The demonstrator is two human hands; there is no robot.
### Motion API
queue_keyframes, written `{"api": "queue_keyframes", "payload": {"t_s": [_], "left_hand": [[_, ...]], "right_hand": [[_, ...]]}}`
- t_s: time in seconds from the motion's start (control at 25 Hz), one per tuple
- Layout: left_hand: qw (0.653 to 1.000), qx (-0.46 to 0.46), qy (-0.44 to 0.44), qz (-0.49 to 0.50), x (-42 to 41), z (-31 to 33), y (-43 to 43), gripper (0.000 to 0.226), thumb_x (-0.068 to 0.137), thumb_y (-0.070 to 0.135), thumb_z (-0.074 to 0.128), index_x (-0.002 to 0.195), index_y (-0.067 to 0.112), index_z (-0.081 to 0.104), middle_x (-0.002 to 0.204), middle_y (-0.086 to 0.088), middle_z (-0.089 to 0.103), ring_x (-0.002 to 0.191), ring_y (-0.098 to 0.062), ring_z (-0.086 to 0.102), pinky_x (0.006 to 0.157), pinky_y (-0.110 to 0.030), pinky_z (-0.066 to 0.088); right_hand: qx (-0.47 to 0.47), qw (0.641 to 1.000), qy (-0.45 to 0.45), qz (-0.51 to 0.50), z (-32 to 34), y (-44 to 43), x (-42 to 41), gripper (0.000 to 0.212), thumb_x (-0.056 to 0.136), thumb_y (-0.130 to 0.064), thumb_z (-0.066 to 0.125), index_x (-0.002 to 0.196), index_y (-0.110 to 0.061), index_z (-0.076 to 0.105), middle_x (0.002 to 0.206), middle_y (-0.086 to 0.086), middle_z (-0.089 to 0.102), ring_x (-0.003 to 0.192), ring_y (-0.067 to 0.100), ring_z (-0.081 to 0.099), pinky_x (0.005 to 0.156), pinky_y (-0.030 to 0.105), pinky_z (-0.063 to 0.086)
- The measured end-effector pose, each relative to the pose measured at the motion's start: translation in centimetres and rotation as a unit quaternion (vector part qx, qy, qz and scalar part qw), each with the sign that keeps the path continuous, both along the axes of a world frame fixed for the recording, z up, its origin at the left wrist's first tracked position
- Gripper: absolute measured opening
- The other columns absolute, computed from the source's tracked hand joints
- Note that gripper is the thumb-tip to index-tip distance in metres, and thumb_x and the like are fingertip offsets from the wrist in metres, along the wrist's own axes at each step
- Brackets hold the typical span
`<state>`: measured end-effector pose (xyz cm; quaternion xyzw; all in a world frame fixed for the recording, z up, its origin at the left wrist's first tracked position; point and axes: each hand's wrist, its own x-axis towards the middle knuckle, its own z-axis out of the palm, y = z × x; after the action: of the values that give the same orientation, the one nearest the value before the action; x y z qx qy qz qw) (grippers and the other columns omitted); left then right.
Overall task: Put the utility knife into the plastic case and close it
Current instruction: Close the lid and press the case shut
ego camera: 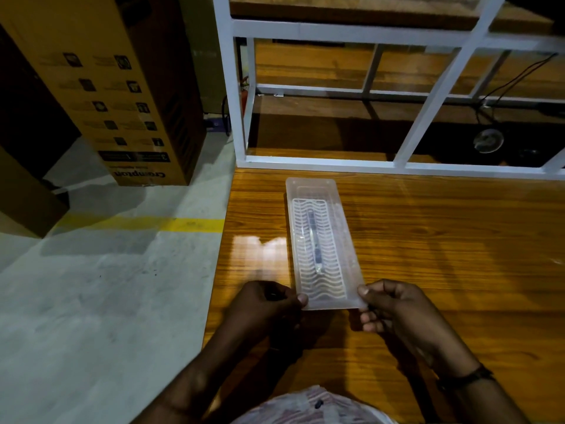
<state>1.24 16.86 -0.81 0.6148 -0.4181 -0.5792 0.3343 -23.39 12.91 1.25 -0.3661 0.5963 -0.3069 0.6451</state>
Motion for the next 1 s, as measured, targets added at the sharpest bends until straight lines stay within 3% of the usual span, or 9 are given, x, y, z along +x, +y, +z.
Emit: {"api": "queue_keyframes", "payload": {"t_s": [0.2, 0.4, 0.56, 0.68, 0.8, 0.88, 1.0], "left_hand": [[1.0, 0.003, 0.017, -0.019, 0.3, -0.5, -0.2, 0.022, 0.089, 0.028, 0.08, 0.07, 0.017, 0.079, 0.079, -0.014, 0.08, 0.072, -0.029, 0.074, 0.07, -0.036, 0.054], [0.998, 0.048, 0.039, -0.012, 0.5, -0.4, -1.4, 0.014, 0.087, 0.02, 0.081, 0.075, 0.015, 0.074, 0.067, 0.001, 0.074, 0.061, -0.01, 0.069, 0.057, -0.022, 0.049], [0.994, 0.058, 0.067, 0.067, 0.8, 0.0, -3.6, 0.03, 0.083, 0.039, 0.082, 0.076, 0.011, 0.075, 0.077, -0.009, 0.076, 0.066, -0.02, 0.071, 0.063, -0.029, 0.057], [0.984, 0.061, 0.109, 0.125, 0.9, -0.5, -6.3, 0.031, 0.089, 0.038, 0.079, 0.082, 0.01, 0.071, 0.078, -0.014, 0.067, 0.064, -0.025, 0.063, 0.062, -0.03, 0.05], [0.979, 0.048, 0.098, 0.171, 0.6, -1.0, -8.7, 0.025, 0.092, 0.033, 0.077, 0.093, 0.009, 0.071, 0.091, -0.013, 0.076, 0.077, -0.022, 0.073, 0.063, -0.03, 0.058], [0.977, 0.047, 0.097, 0.183, 0.3, -1.1, -9.4, 0.021, 0.093, 0.03, 0.076, 0.095, 0.009, 0.07, 0.091, -0.011, 0.078, 0.078, -0.02, 0.075, 0.063, -0.03, 0.061], [0.976, 0.037, 0.103, 0.19, 0.3, -1.4, -9.7, 0.014, 0.093, 0.024, 0.076, 0.092, 0.01, 0.072, 0.083, -0.01, 0.078, 0.071, -0.018, 0.073, 0.064, -0.031, 0.062]], "right_hand": [[-0.023, 1.0, -0.013, -0.001, -0.6, -0.1, -0.1, 0.012, 0.086, 0.0, 0.068, 0.091, 0.009, 0.063, 0.059, 0.014, 0.064, 0.045, 0.017, 0.06, 0.04, 0.025, 0.052], [-0.017, 0.999, 0.02, 0.024, -0.6, -0.8, -0.4, 0.015, 0.086, -0.002, 0.071, 0.092, 0.011, 0.065, 0.063, 0.018, 0.066, 0.048, 0.022, 0.063, 0.042, 0.026, 0.053], [-0.028, 0.999, 0.036, -0.015, -0.4, -3.5, 0.2, 0.022, 0.09, -0.014, 0.07, 0.091, 0.007, 0.07, 0.083, 0.028, 0.072, 0.066, 0.03, 0.066, 0.054, 0.03, 0.055], [-0.06, 0.997, 0.022, -0.032, -0.1, -6.0, 1.4, 0.033, 0.092, -0.019, 0.069, 0.102, 0.013, 0.069, 0.085, 0.027, 0.072, 0.062, 0.024, 0.067, 0.053, 0.028, 0.054], [-0.058, 0.997, 0.008, -0.056, 0.4, -7.9, 2.8, 0.025, 0.092, -0.02, 0.07, 0.101, 0.004, 0.068, 0.08, 0.017, 0.07, 0.051, 0.016, 0.063, 0.045, 0.022, 0.049], [-0.06, 0.996, 0.02, -0.06, 0.2, -8.8, 3.3, 0.026, 0.091, -0.02, 0.071, 0.099, 0.004, 0.069, 0.091, 0.027, 0.073, 0.06, 0.025, 0.065, 0.053, 0.027, 0.05], [-0.067, 0.996, 0.019, -0.062, -0.7, -9.1, 3.4, 0.038, 0.09, -0.016, 0.072, 0.105, 0.018, 0.065, 0.099, 0.035, 0.072, 0.073, 0.034, 0.066, 0.061, 0.036, 0.052]]}}
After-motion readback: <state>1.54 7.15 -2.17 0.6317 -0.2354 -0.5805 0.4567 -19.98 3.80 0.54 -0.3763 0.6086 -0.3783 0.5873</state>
